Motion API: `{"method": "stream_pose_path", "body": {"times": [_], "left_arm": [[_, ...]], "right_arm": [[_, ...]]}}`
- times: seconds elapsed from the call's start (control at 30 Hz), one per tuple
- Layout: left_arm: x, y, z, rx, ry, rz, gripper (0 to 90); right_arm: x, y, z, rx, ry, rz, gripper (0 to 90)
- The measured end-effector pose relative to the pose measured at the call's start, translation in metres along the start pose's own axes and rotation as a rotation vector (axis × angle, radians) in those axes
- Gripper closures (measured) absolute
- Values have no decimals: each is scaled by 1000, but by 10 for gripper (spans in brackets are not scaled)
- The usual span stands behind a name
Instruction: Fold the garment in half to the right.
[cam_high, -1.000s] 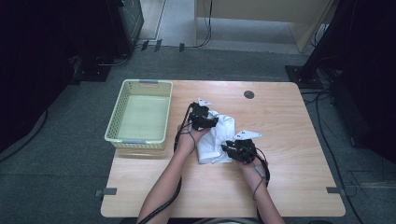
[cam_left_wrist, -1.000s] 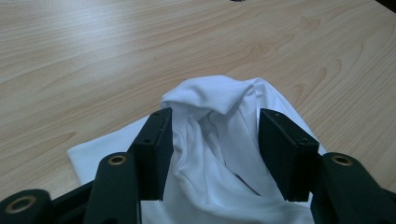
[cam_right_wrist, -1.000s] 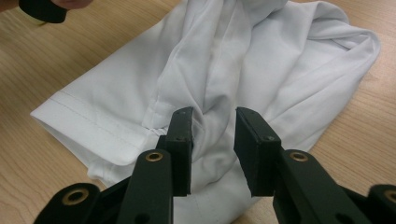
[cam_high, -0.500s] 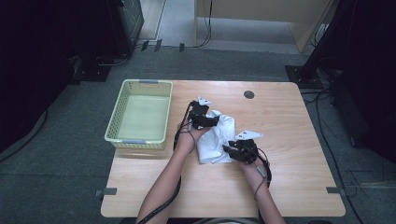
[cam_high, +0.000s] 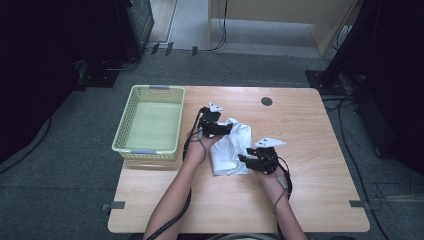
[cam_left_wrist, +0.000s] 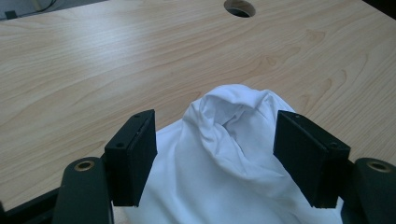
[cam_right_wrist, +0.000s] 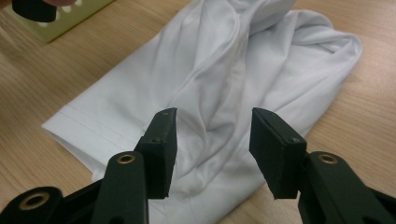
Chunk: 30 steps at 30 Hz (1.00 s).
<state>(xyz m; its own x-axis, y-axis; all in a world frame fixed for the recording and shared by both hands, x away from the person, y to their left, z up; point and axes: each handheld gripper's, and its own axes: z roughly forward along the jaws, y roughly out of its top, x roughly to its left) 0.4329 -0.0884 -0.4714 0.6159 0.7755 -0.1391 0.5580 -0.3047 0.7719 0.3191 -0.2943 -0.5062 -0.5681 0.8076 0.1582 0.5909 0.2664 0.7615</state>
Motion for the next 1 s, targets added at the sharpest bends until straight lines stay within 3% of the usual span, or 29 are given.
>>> {"method": "stream_pose_path", "body": {"times": [0.57, 0.87, 1.0], "left_arm": [[8, -7, -10, 10, 16, -10, 295], [11, -17, -12, -12, 9, -38, 294], [13, -22, -11, 5, 15, -33, 294]], "right_arm": [[6, 17, 15, 38, -1, -38, 469], [5, 28, 23, 47, -19, -48, 409], [4, 32, 29, 66, -41, -67, 409]]}}
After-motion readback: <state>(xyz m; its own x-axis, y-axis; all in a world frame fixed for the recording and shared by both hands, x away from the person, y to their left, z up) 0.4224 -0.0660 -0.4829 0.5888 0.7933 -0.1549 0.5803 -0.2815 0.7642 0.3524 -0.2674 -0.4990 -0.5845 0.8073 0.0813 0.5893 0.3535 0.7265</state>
